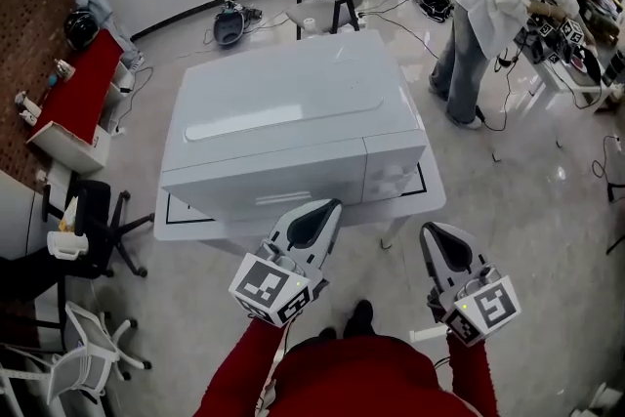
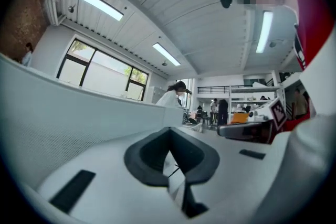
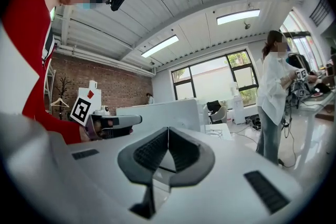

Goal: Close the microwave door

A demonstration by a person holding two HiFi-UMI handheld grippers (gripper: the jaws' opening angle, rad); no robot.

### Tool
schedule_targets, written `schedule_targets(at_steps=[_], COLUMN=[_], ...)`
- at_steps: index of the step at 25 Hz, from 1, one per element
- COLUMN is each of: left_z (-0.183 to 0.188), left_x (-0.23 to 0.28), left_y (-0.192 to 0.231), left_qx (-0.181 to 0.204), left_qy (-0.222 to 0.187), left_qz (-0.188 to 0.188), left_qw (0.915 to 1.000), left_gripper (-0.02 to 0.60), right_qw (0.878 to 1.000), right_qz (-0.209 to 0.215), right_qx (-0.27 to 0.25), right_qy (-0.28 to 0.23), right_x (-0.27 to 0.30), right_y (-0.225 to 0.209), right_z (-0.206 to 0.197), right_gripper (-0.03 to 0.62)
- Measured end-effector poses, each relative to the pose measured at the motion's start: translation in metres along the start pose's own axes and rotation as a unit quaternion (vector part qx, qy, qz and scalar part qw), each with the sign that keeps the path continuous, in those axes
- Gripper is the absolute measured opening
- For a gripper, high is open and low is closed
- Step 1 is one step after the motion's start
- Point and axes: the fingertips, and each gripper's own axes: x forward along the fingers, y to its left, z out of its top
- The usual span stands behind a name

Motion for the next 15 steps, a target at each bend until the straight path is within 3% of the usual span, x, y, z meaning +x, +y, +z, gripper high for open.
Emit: schedule_targets(at_steps=[4,7,15], left_z=[0.003,0.011,0.012], left_x=[-0.020,-0.035,-0.063], left_y=[-0.029,-0.042,-0.049], left_qx=[0.039,0.032,0.033], left_qy=[-0.006,-0.033,-0.038], left_qz=[-0.016,-0.007,0.011], left_qw=[0.9991,0.9989,0.9986], left_gripper=[0.007,0.006,0.006], right_qw=[0.999,0.999,0.999], right_qz=[0.023,0.026,0.024], right_qx=[-0.012,-0.013,-0.016], right_qy=[-0.019,-0.029,-0.032], right_x=[-0.001,-0.007,-0.025], right_y=[0.014,0.022,0.037], right_z=[0.012,0.016,0.014], right_gripper=[0.014,0.014,0.012])
